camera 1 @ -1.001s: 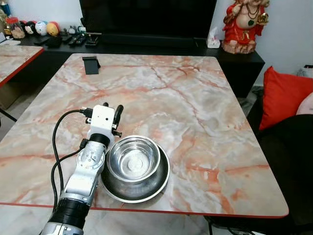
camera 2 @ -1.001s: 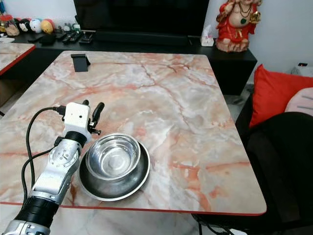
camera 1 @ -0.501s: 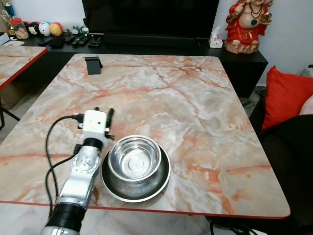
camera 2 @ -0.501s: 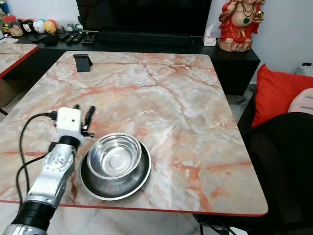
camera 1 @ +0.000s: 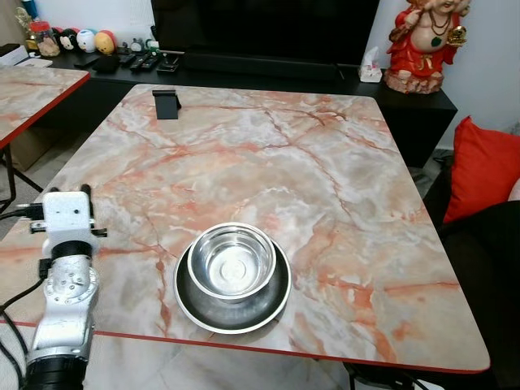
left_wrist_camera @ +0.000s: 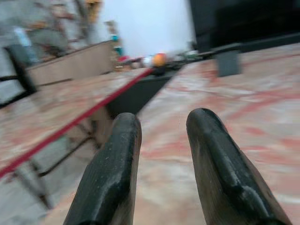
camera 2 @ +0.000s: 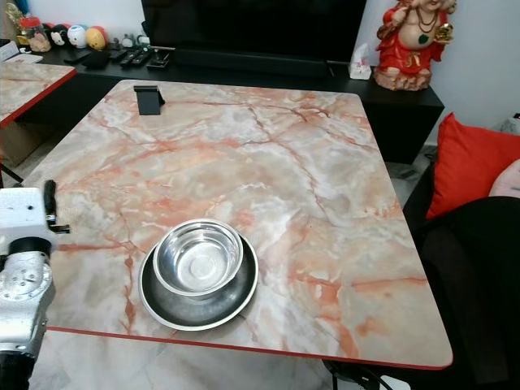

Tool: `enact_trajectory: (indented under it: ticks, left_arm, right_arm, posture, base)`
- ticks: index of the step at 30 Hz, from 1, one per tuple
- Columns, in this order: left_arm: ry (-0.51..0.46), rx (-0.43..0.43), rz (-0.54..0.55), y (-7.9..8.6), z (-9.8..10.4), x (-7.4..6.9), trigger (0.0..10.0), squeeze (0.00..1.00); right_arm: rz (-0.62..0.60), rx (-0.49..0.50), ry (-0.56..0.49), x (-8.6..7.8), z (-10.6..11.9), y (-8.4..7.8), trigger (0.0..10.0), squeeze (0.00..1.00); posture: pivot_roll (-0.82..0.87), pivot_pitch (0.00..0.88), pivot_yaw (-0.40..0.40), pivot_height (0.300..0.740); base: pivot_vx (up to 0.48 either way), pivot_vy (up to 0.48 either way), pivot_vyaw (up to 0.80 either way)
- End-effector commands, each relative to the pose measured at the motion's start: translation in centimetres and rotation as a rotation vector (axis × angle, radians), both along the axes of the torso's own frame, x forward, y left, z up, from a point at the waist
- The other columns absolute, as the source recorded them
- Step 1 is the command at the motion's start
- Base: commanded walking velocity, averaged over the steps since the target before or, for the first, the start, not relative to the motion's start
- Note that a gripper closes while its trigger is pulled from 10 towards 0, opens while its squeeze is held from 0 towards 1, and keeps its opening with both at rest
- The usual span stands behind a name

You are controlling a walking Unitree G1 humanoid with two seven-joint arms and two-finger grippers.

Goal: Setting the table

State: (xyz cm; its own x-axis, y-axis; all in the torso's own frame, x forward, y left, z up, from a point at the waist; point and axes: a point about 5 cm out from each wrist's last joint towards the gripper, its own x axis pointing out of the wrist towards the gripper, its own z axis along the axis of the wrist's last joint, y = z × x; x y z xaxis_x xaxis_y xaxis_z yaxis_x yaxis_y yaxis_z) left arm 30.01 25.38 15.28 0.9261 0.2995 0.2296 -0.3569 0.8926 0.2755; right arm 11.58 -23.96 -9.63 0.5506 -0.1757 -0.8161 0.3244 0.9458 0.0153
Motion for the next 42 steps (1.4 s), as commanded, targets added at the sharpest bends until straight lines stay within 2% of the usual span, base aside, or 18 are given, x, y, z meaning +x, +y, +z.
enact_trajectory:
  ticks: [1, 2, 5, 10, 26, 42]
  left_arm:
    - [-0.037, -0.007, -0.086, -1.7, 0.9, 0.6, 10.0, 0.0]
    - [-0.038, -0.03, -0.15, -2.9, 1.0, 1.0, 10.0, 0.0]
    - [-0.046, -0.063, -0.233, -4.7, 1.4, 1.5, 10.0, 0.0]
    - [-0.05, -0.066, -0.275, -5.5, 1.7, 1.7, 10.0, 0.0]
    - [-0.065, -0.087, -0.317, -6.0, 2.5, 2.0, 10.0, 0.0]
    - [-0.072, -0.088, -0.316, -5.9, 2.8, 2.0, 10.0, 0.0]
  right_arm:
    - [-0.003, -0.003, 0.009, -0.3, -0.1, -0.2, 10.0, 0.0]
    - [-0.005, -0.003, 0.008, -0.3, -0.1, -0.1, 10.0, 0.0]
    - [-0.007, -0.003, 0.009, -0.3, -0.1, -0.1, 10.0, 0.0]
    - [-0.004, -0.001, 0.01, -0.3, -0.1, -0.1, 10.0, 0.0]
    - [0.01, -0.002, 0.018, -0.2, -0.1, -0.2, 10.0, 0.0]
    - [0.025, 0.001, 0.025, -0.2, -0.1, -0.1, 10.0, 0.0]
  posture:
    - [0.13, 0.0, -0.049, 0.715]
    - [0.13, 0.0, -0.049, 0.715]
    - [0.14, 0.0, -0.048, 0.715]
    - [0.13, 0.0, -0.043, 0.715]
    - [0.13, 0.0, -0.043, 0.715]
    - [0.13, 0.0, -0.043, 0.715]
  base:
    - [0.0, 0.0, 0.0]
    - [0.0, 0.0, 0.0]
    - [0.0, 0.0, 0.0]
    - [0.0, 0.364, 0.0]
    - [0.0, 0.45, 0.0]
    - [0.0, 0.376, 0.0]
